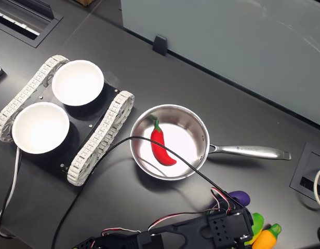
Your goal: Pick up the brinjal and place them in the pan
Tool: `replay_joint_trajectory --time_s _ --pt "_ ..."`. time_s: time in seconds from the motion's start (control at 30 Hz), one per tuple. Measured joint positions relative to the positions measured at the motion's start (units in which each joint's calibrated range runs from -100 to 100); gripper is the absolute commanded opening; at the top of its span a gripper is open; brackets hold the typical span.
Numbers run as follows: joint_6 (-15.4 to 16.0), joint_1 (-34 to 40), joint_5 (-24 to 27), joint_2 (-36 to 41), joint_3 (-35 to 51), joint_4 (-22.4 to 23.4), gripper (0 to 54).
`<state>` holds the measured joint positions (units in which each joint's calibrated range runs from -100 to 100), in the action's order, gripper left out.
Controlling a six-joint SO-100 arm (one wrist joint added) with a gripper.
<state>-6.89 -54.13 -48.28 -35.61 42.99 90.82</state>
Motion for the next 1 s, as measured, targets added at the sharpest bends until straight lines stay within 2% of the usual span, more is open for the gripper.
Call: replay_joint_trajectory --time_s 0.17,0.57,0.7,1.0 --pt "-1.5 1.4 0.0 -0.4 0.5 0.0 19.5" --pt "-1.6 1.5 0.0 -0.5 0.5 -0.8 7.0" --pt "-1.6 1.5 0.0 -0.5 0.6 -0.8 1.4" --pt "-1.5 1.7 1.3 0.8 -2.1 -2.7 0.2"
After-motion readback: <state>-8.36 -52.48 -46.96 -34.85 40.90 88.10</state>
